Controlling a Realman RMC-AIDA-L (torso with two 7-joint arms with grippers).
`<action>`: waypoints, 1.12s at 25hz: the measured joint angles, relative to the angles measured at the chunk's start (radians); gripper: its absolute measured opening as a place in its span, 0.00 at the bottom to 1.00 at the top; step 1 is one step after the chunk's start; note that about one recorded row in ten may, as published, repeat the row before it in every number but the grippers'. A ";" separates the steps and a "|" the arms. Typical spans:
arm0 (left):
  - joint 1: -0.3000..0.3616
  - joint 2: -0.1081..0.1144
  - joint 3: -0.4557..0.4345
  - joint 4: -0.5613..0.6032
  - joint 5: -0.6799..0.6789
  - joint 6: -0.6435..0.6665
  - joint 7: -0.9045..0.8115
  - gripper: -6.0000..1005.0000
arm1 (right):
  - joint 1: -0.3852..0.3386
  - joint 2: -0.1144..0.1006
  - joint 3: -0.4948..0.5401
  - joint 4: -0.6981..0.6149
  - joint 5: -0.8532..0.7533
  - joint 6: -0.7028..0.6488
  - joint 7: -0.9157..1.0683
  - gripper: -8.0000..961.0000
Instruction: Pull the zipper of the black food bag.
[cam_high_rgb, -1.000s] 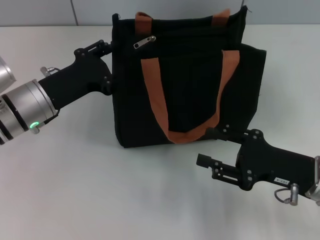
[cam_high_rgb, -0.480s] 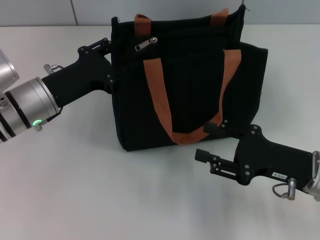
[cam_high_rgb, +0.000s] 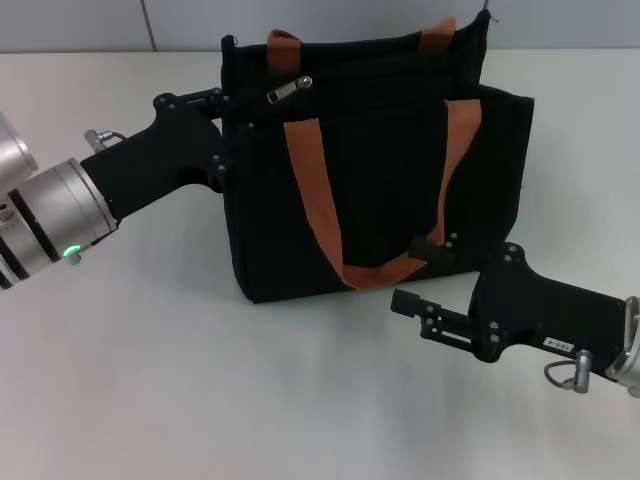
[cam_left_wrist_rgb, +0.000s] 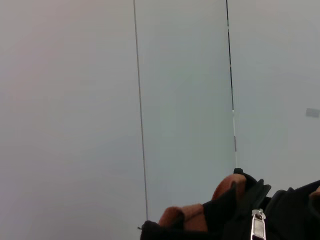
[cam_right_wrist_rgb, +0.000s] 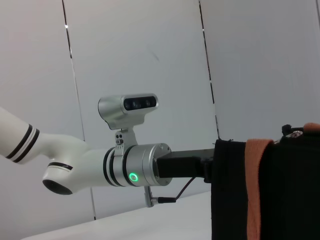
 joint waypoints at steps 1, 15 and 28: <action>0.000 0.000 0.000 0.000 0.000 0.002 -0.002 0.47 | 0.000 0.000 0.000 0.000 0.000 0.000 0.000 0.66; 0.011 0.005 0.055 0.037 0.010 0.102 -0.186 0.03 | -0.004 -0.007 0.106 -0.075 0.000 -0.181 0.370 0.66; -0.046 0.001 0.079 0.071 -0.002 0.119 -0.313 0.03 | 0.159 -0.073 0.254 -0.196 0.000 -0.223 1.389 0.66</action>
